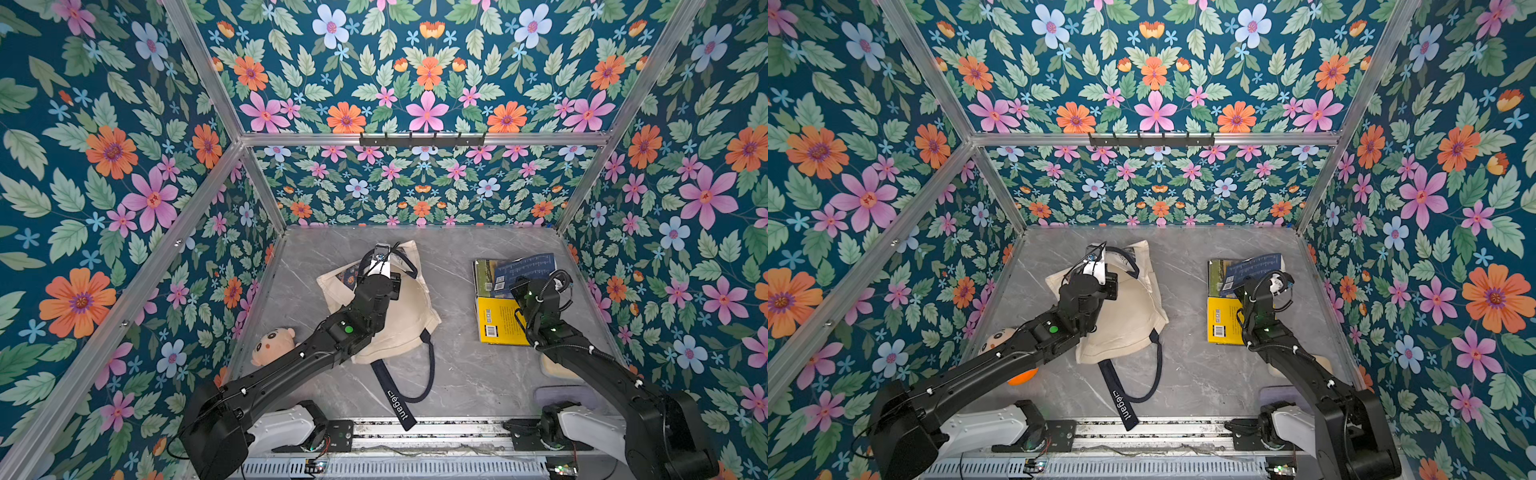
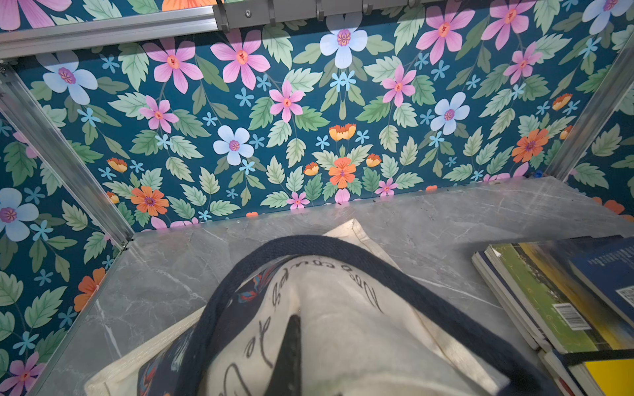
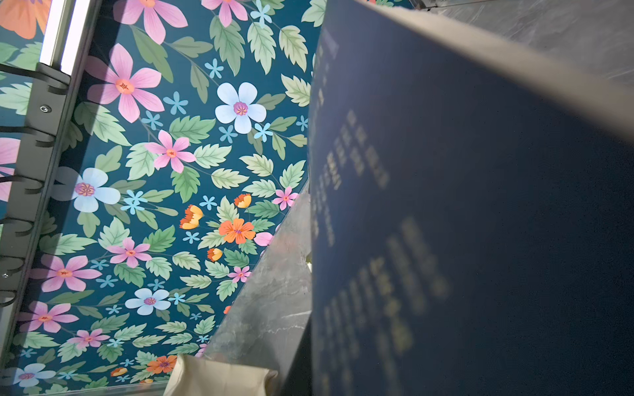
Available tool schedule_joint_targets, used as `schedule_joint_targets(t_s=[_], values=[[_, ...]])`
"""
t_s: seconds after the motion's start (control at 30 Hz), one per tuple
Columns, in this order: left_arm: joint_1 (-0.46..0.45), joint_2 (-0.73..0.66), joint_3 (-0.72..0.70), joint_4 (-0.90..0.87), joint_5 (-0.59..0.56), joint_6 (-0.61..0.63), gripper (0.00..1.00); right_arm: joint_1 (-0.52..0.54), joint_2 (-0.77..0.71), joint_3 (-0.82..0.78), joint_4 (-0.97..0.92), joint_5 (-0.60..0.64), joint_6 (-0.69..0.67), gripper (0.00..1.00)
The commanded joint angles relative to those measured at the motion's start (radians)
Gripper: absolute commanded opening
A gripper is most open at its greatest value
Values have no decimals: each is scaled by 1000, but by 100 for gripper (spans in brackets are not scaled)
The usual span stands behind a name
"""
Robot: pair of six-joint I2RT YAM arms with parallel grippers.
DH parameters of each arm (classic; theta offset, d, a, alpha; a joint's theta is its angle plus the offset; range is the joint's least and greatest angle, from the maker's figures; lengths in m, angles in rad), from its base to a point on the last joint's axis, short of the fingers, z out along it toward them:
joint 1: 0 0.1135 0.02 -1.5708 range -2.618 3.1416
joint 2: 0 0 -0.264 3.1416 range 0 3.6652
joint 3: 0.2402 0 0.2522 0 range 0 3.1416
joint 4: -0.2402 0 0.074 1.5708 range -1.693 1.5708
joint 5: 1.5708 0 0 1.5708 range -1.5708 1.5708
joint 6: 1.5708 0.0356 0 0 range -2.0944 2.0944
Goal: Take out the books from the canvas bag
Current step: Place the book on the book.
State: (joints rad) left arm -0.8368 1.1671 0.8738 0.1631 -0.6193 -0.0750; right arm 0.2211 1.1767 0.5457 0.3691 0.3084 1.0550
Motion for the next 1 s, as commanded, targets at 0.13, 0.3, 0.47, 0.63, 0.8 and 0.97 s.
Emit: schedule_joint_targets(t_s=[0.13,0.3,0.47,0.63,0.8,0.97], values=[[1,-14,-1,49,12,-11,0,-20,151,33,161,-22,61,0],[1,-20,1,49,13,-12,0,-31,268,48,225,-50,110,0],[1,-27,-2,49,19,-12,0,-36,328,47,252,-72,150,0],[1,-29,-1,47,23,-11,0,-47,362,43,227,-113,206,0],[0,-27,0,46,23,-9,0,-76,365,39,214,-205,223,7],[1,-25,1,46,24,-8,0,-104,325,37,137,-254,214,16]])
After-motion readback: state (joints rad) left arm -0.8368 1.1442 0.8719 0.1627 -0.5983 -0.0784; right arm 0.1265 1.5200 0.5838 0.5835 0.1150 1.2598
